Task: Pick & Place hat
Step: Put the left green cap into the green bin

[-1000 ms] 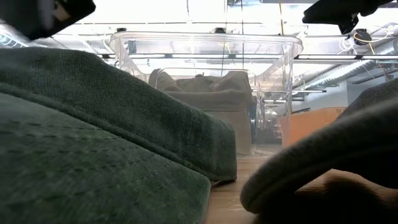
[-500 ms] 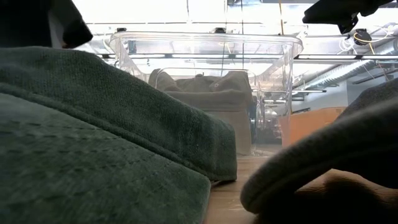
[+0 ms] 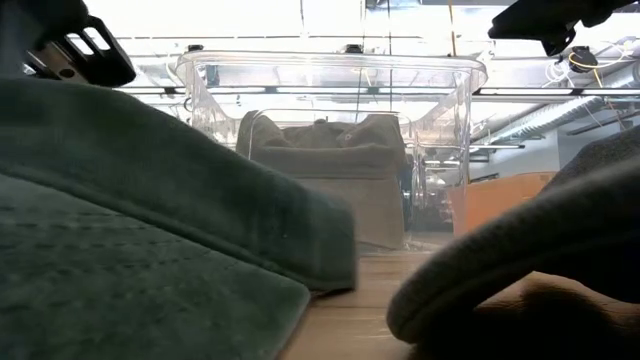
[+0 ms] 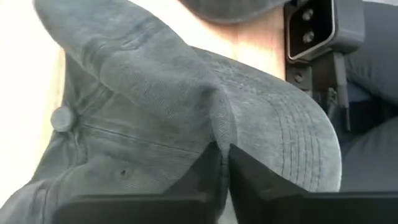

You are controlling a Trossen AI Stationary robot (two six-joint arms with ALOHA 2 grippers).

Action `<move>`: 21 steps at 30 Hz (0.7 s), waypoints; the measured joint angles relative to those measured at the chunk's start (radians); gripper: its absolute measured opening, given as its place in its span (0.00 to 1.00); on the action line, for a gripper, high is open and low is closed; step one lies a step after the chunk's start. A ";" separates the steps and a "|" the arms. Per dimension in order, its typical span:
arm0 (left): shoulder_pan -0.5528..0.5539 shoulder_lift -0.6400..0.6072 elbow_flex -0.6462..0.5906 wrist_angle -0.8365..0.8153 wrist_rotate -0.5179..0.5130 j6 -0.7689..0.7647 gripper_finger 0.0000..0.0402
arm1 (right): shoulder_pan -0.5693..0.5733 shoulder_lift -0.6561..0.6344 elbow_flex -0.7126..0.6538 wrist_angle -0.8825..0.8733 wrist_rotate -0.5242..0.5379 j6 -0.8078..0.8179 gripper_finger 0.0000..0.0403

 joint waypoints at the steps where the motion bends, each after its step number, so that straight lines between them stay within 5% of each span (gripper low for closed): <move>1: 0.002 -0.007 0.000 -0.002 0.015 -0.001 0.03 | 0.000 0.000 0.000 0.000 -0.002 0.000 0.18; 10: -0.002 -0.202 0.000 -0.069 0.011 0.094 0.02 | 0.000 0.000 0.000 -0.002 -0.051 0.000 0.18; 21: -0.034 -0.520 0.000 -0.501 -0.067 0.043 0.03 | 0.000 0.000 0.000 -0.002 -0.052 -0.007 0.18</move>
